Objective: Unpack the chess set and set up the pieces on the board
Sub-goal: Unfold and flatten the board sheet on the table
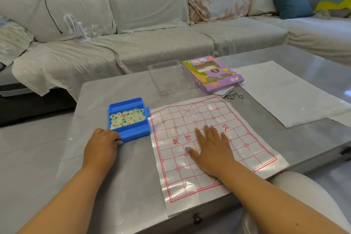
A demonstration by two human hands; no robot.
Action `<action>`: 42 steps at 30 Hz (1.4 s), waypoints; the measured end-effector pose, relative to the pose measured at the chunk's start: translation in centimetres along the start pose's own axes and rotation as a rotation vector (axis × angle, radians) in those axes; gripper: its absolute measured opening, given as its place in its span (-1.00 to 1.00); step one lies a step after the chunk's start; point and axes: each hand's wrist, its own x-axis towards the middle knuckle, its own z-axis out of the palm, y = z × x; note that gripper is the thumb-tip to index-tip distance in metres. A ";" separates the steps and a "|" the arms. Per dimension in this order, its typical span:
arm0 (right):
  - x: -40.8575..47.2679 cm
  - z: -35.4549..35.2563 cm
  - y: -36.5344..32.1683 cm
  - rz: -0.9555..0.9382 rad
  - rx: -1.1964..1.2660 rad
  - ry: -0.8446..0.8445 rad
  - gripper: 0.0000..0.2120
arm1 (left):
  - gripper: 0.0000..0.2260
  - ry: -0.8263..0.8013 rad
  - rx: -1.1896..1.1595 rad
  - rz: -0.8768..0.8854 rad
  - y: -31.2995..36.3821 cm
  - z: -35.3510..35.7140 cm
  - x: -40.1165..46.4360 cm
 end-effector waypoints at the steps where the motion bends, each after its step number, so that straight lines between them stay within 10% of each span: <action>1: 0.0 0.0 -0.4 -0.001 -0.008 -0.004 -0.22 | -0.90 0.003 -0.007 -0.001 -0.1 -0.1 -0.1; 11: -0.7 0.3 -3.0 -0.023 0.006 -0.005 -0.07 | -0.93 0.049 -0.042 -0.044 -2.2 -1.5 -1.9; 34: 4.7 -2.1 -15.2 -0.389 0.232 0.047 -0.79 | -0.86 0.042 -0.102 -0.081 -2.0 -2.4 -5.1; 39: 4.8 -2.2 -15.3 -0.340 0.497 0.100 -0.82 | -0.73 0.285 -0.219 -0.429 -0.6 -3.3 -5.9; 42: 4.2 -2.0 -15.4 -0.347 0.598 0.123 -0.82 | -0.61 0.196 -0.718 -0.939 0.8 -4.0 -5.3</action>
